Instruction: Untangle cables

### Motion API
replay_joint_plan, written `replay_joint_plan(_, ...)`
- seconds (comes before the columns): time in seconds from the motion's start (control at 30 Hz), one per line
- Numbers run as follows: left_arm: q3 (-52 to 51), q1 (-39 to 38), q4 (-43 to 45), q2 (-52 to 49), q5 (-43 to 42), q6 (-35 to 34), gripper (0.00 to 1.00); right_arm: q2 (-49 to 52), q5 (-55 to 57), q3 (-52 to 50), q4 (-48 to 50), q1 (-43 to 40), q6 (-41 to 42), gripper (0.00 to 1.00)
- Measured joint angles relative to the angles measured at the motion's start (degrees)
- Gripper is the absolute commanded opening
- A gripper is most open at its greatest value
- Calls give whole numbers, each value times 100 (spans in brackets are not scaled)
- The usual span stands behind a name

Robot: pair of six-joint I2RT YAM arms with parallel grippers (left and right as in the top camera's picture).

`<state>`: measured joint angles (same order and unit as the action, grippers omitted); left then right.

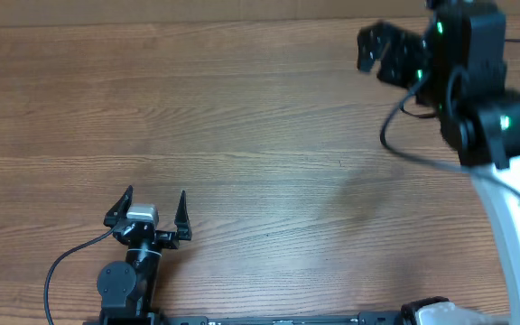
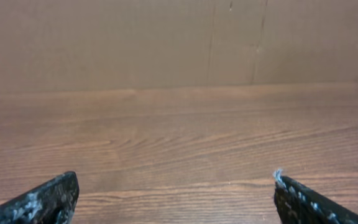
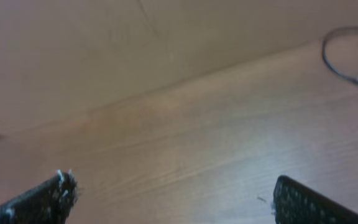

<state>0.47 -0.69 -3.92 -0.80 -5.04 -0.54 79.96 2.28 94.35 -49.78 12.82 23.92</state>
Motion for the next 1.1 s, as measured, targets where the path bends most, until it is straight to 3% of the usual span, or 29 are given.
replay_joint_plan(0.3, 0, 0, 0, 4, 22, 0, 100, -2754, 4, -4903, 4089, -203, 7, 100)
replay_joint_plan(0.6, 0, 0, -4, 7, 37, 0, 100, -4889, 4, -7958, 7112, -520, 7, 100)
replay_joint_plan(0.9, 0, 0, -4, 4, 39, 0, 100, -5925, 9, -9239, 7370, -612, 7, 100)
replay_joint_plan(1.1, 2, 0, -7, 4, 39, 0, 100, -6380, -87, -9329, 5558, -874, 9, 100)
